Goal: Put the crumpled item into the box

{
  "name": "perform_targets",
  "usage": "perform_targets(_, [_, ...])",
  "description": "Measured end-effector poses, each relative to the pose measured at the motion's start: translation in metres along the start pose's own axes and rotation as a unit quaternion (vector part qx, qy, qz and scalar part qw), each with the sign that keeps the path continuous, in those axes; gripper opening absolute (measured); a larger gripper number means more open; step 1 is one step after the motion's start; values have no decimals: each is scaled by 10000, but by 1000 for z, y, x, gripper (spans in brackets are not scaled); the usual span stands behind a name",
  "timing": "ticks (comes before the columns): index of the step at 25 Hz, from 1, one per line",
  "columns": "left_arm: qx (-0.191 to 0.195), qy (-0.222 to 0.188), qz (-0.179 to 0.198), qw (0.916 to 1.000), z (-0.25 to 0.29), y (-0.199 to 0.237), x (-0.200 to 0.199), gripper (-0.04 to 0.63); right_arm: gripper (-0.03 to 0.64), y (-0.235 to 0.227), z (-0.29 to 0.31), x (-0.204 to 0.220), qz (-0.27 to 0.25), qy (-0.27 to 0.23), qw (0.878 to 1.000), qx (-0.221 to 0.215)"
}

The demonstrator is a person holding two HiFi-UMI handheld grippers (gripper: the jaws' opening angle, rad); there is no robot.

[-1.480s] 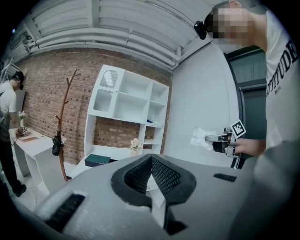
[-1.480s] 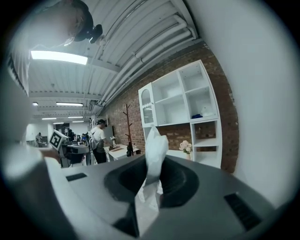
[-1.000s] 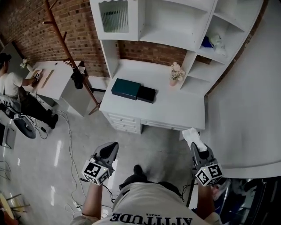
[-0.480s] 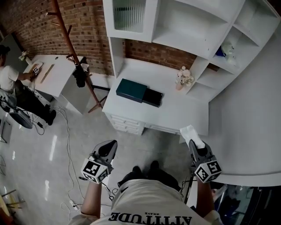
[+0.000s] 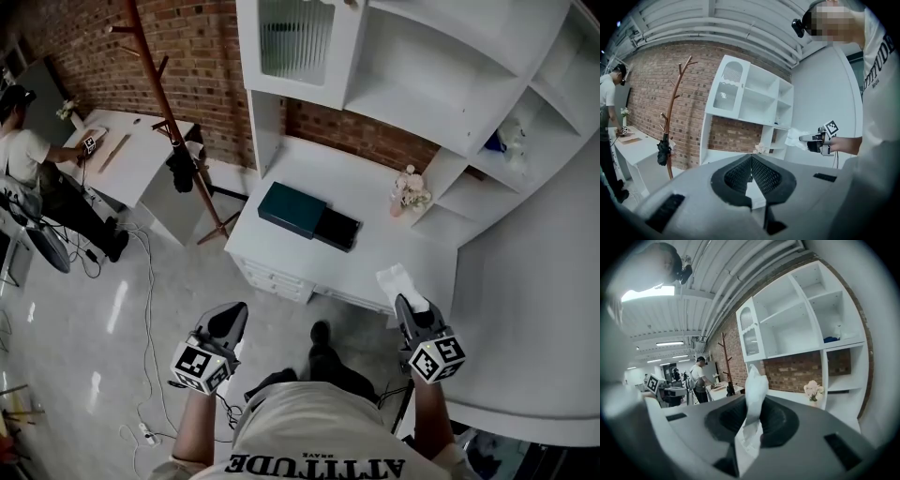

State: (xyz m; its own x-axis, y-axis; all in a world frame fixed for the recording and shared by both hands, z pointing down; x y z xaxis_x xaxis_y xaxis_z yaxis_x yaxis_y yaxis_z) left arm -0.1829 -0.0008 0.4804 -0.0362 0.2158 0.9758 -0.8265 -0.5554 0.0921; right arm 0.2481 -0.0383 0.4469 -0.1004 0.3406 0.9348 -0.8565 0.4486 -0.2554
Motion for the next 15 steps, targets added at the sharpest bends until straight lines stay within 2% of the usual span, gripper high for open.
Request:
perform_targets(7, [-310,-14,46,9995,55,10,-21,26,75,-52,74,-34,-55,198,9985,-506])
perform_targets(15, [-786,184,-149,9966,117,10,-21,26,75,-113,159,-35,41,862,9908,-1039])
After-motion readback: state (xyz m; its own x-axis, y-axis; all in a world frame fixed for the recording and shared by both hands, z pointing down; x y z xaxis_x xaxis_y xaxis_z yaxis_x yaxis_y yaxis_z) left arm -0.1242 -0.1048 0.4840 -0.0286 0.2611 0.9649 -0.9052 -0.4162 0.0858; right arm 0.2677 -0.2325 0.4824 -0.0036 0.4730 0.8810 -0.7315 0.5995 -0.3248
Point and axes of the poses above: the fingertips, and each gripper's own axes: z forward along the fingers, y to its left, x out of its underside, the point moved 9 cm from there along -z, backward along the fingers, and after that the axes turned 4 degrees about z, right-handed, at the moved point
